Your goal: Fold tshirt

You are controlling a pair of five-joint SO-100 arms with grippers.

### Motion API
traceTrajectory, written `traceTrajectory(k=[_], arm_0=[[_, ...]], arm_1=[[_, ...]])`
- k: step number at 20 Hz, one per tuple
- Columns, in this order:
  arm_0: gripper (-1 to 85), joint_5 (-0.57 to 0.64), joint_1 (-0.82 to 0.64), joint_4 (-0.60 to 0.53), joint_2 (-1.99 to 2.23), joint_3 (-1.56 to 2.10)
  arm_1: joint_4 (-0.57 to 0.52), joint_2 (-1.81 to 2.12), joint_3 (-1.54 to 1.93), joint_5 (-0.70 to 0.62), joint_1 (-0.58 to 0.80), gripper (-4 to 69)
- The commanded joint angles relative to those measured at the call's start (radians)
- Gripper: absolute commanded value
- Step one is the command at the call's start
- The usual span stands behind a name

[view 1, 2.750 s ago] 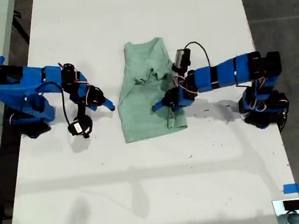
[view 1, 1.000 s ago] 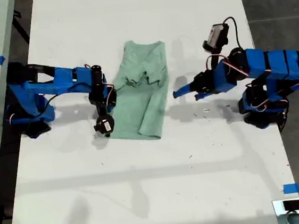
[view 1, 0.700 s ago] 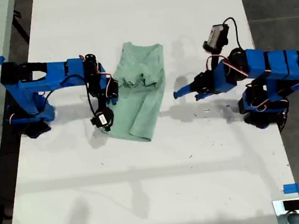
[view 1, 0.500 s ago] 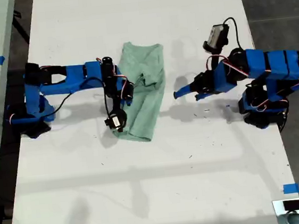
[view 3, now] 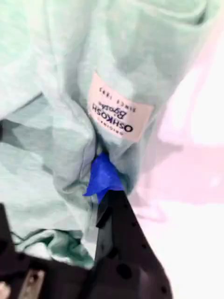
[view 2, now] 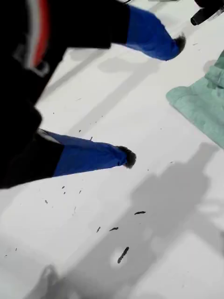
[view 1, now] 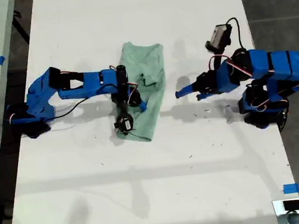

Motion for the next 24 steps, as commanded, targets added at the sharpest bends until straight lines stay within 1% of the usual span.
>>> traceTrajectory(k=[1,4,6,7,8,10,11,14,16,17,18,19,24], arm_0=[[33.9,0.005,-0.009,0.141,0.227,0.006],[33.4,0.015,-0.009,0.285,0.416,0.051],[33.4,0.014,-0.002,0.322,0.531,0.152],[33.5,0.008,0.008,0.308,0.600,0.245],[33.3,-0.002,0.023,0.259,0.683,0.371],[32.6,-0.054,0.061,0.104,0.888,0.686],[32.4,-0.100,0.084,0.058,0.980,0.819],[32.1,-0.222,0.161,-0.021,1.189,1.114],[31.6,-0.290,0.210,-0.101,1.355,1.313],[31.2,-0.327,0.230,-0.124,1.440,1.401],[30.6,-0.357,0.245,-0.124,1.505,1.466],[30.7,-0.391,0.256,-0.097,1.536,1.500],[30.7,-0.397,0.261,-0.097,1.572,1.528]], arm_1=[[-0.005,0.051,0.002,0.006,-0.011,33.9],[0.020,0.063,0.017,0.015,-0.018,34.1],[0.043,0.075,0.023,0.029,-0.035,34.6],[0.054,0.089,0.029,0.040,-0.048,34.7],[0.064,0.107,0.041,0.054,-0.061,34.7],[0.072,0.158,0.083,0.094,-0.097,34.7],[0.074,0.186,0.107,0.114,-0.117,34.9],[0.075,0.299,0.218,0.167,-0.175,35.1],[0.074,0.405,0.302,0.202,-0.212,35.1],[0.080,0.457,0.339,0.219,-0.227,35.1],[0.080,0.495,0.365,0.230,-0.244,35.1],[0.075,0.503,0.370,0.236,-0.255,35.1],[0.069,0.482,0.370,0.249,-0.258,35.3]])
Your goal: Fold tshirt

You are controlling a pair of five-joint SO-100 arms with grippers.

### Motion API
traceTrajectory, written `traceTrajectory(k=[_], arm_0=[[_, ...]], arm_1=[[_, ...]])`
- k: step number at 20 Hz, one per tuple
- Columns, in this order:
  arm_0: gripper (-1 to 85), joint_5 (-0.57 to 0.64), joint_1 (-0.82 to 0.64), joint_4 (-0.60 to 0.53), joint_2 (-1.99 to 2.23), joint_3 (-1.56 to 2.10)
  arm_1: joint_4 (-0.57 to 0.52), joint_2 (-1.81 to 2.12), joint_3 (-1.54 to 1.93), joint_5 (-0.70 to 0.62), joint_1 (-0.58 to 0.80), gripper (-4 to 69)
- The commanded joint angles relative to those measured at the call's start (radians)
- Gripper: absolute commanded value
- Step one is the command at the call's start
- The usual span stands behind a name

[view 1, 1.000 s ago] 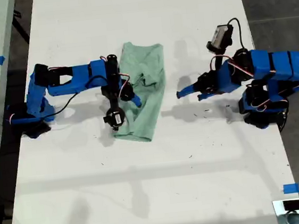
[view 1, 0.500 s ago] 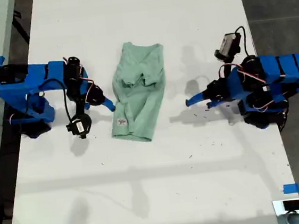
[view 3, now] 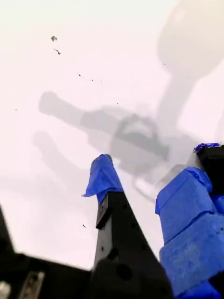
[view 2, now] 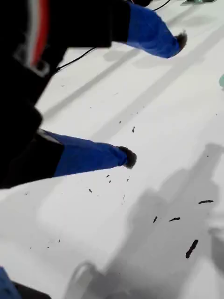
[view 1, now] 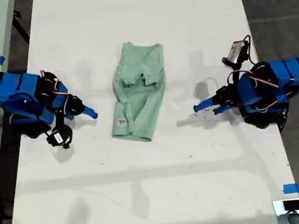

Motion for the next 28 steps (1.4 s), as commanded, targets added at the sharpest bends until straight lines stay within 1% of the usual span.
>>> traceTrajectory(k=[1,2,4,6,9,12,14,17,20,22,23,28], arm_0=[[30.2,-0.003,0.009,-0.002,0.017,-0.021],[30.1,0.011,0.002,-0.002,-0.015,-0.057],[30.2,0.075,-0.025,-0.008,-0.140,-0.176],[30.2,0.160,-0.040,-0.058,-0.298,-0.342],[31.1,0.252,-0.041,-0.043,-0.607,-0.663],[31.6,0.305,-0.041,-0.067,-0.805,-0.856],[31.7,0.316,-0.043,-0.078,-0.904,-0.940],[31.9,0.304,-0.051,-0.104,-0.999,-0.962],[30.2,0.262,-0.067,-0.097,-1.060,-0.953],[26.2,0.239,-0.075,-0.098,-1.104,-0.940],[24.4,0.238,-0.078,-0.098,-1.132,-0.940],[17.2,0.235,-0.081,-0.137,-1.210,-0.953]], arm_1=[[-0.021,-0.023,-0.017,0.012,-0.015,34.9],[-0.063,-0.091,-0.046,-0.005,-0.015,34.7],[-0.143,-0.316,-0.163,-0.041,-0.011,34.9],[-0.215,-0.560,-0.339,-0.087,-0.002,34.6],[-0.212,-0.940,-0.689,-0.152,-0.003,35.2],[-0.150,-1.249,-0.999,-0.181,-0.009,35.6],[-0.107,-1.424,-1.183,-0.192,-0.012,35.6],[-0.052,-1.657,-1.431,-0.199,-0.014,36.0],[-0.071,-1.789,-1.528,-0.202,-0.002,34.5],[-0.043,-1.890,-1.620,-0.206,0.009,34.2],[-0.048,-1.925,-1.644,-0.209,0.012,34.1],[-0.110,-2.019,-1.652,-0.204,0.049,31.4]])
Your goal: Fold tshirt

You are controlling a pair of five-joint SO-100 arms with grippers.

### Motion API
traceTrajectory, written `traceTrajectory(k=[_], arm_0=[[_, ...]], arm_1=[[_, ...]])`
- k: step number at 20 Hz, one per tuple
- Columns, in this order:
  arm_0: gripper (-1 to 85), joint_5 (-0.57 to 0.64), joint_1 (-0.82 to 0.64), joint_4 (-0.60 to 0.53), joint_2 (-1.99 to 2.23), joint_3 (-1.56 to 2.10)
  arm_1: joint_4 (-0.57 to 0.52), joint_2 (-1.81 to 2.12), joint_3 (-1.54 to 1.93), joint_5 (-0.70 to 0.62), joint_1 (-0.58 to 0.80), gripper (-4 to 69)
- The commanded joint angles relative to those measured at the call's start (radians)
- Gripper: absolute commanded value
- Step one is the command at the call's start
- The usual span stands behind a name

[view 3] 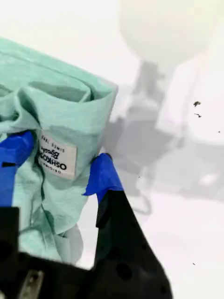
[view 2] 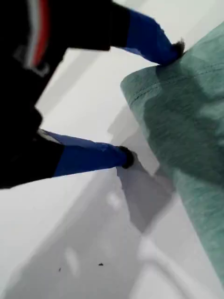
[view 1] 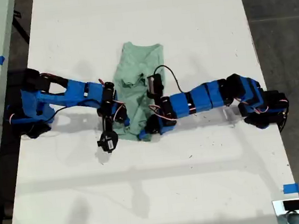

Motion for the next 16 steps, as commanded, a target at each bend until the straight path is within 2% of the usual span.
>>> traceTrajectory(k=[1,5,7,8,9,10,11,16], arm_0=[[16.7,-0.012,-0.018,-0.021,-0.018,-0.015],[14.5,-0.015,-0.011,-0.031,-0.012,-0.018],[8.1,-0.014,-0.012,-0.044,-0.012,-0.018],[7.9,-0.009,-0.015,-0.049,-0.011,-0.020],[11.7,-0.006,-0.015,-0.046,-0.003,-0.020],[21.6,-0.006,-0.012,-0.037,0.009,-0.020],[26.6,-0.009,-0.006,-0.028,0.028,-0.020],[28.6,-0.009,0.011,0.025,0.146,-0.028]], arm_1=[[-0.040,-0.008,-0.034,-0.012,0.028,31.0],[-0.020,0.046,-0.049,-0.028,0.017,29.1],[-0.014,0.035,-0.048,-0.026,0.028,13.9],[-0.012,0.032,-0.048,-0.031,0.031,13.9],[-0.003,0.043,-0.048,-0.035,0.026,18.6],[0.006,0.071,-0.051,-0.046,0.017,24.1],[0.018,0.106,-0.055,-0.055,0.005,26.9],[0.067,0.258,-0.055,-0.075,-0.021,33.4]])
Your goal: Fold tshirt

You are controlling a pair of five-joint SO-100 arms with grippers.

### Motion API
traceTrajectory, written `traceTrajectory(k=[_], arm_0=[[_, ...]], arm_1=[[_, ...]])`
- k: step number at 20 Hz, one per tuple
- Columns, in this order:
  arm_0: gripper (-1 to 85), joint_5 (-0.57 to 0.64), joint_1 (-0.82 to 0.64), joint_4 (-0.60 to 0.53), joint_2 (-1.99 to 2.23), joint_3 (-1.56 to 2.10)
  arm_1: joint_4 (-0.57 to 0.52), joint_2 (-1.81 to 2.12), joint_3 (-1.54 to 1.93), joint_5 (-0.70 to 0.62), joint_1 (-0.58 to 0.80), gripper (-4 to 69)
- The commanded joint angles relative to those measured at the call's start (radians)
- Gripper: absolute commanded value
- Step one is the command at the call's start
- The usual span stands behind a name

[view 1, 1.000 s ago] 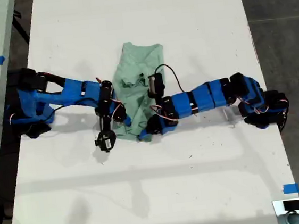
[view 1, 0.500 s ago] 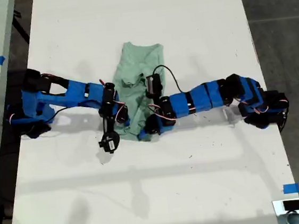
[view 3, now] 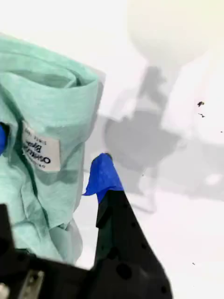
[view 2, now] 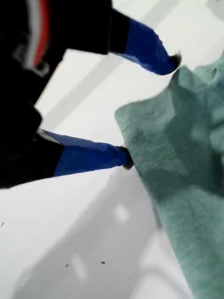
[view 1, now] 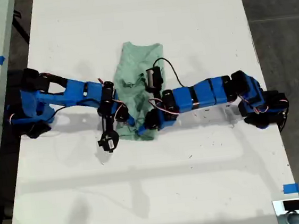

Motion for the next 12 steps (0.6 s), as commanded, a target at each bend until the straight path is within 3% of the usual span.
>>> traceTrajectory(k=[1,7,12], arm_0=[[28.7,0.003,0.012,0.049,0.121,-0.031],[29.1,0.023,-0.009,0.110,0.173,-0.034],[29.0,0.055,-0.046,0.064,0.074,-0.040]], arm_1=[[0.023,0.143,-0.051,-0.020,-0.021,35.2],[0.049,0.149,-0.051,-0.048,0.017,36.5],[0.015,0.046,-0.051,-0.077,0.060,36.3]])
